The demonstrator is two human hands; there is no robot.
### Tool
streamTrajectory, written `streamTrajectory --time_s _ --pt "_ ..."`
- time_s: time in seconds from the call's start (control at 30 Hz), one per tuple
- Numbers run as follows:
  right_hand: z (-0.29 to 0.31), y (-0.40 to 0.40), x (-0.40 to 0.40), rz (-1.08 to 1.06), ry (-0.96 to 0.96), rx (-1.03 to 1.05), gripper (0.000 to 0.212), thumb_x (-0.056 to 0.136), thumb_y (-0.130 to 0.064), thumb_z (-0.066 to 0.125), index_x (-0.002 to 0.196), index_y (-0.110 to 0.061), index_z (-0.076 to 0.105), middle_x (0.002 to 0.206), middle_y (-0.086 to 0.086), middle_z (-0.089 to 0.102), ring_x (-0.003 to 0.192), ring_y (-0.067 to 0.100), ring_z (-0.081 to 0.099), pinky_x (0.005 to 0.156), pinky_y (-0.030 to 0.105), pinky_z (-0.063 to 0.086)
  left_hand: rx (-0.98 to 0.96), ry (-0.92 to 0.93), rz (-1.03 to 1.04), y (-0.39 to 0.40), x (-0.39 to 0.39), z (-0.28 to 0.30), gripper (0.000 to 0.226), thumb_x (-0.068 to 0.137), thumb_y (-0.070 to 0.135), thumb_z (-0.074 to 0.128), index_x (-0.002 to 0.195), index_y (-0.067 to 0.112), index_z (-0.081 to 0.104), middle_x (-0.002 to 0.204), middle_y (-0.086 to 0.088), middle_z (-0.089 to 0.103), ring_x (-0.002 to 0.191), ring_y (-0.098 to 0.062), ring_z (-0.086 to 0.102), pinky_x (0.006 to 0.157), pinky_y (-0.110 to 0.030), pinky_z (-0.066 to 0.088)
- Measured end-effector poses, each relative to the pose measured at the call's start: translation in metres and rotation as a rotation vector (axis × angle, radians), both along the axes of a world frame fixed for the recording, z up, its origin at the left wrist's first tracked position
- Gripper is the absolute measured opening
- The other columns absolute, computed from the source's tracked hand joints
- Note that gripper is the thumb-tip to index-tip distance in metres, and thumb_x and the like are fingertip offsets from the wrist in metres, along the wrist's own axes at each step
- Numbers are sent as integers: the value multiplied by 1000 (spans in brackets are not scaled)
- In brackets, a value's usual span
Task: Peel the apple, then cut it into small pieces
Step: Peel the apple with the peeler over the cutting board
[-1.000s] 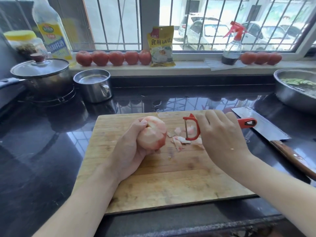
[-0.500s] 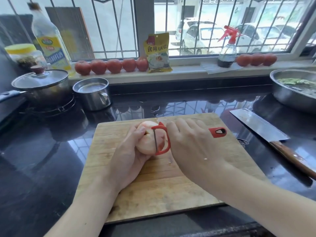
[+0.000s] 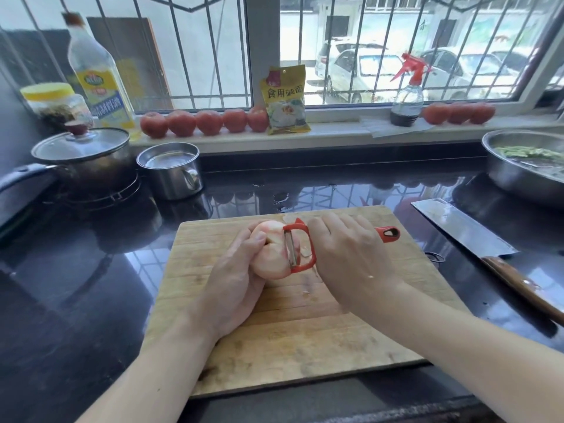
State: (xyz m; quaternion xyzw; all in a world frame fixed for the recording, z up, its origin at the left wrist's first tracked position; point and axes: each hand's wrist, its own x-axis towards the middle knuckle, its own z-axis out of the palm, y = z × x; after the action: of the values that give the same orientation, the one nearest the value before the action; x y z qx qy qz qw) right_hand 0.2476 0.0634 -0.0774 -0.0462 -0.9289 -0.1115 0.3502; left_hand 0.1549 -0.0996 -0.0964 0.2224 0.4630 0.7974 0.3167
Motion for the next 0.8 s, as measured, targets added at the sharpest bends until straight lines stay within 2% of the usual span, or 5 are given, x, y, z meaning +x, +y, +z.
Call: streamTrajectory --time_s 0.13,0.43,0.63,0.7,0.8 --pt "1 2 -2 31 -13 -22 17 84 3 56 82 -13 55 71 4 56 62 25 51 58 37 43 -2 3 -30 0 0 1 47 105 26 47 144 -1 49 139 -29 59 124 -35 60 109 -48 46" --pt "4 7 -4 76 3 -59 18 84 2 57 80 -15 55 71 2 58 61 23 52 59 33 38 25 -18 -74 0 -1 2 48 102 25 50 144 1 49 139 -28 59 124 -35 59 108 -49 43" --pt "1 7 -5 57 -14 -64 17 83 2 51 79 -14 56 72 3 58 62 25 53 59 35 41 4 -1 -60 -1 1 6 48 102 26 50 144 1 49 138 -26 61 123 -34 61 106 -44 50" --pt "-2 19 -3 -19 -71 -71 15 81 1 59 85 -13 61 77 3 62 69 27 58 63 37 44 31 -27 -46 -4 1 5 45 105 27 45 139 -1 53 129 -21 66 115 -30 64 98 -38 55" --pt "-7 43 17 -153 -152 -73 22 82 -3 65 102 -13 67 92 4 68 86 30 64 78 41 49 44 -74 15 -6 -1 2 45 105 29 44 136 -1 56 117 -14 68 105 -19 66 87 -30 56"
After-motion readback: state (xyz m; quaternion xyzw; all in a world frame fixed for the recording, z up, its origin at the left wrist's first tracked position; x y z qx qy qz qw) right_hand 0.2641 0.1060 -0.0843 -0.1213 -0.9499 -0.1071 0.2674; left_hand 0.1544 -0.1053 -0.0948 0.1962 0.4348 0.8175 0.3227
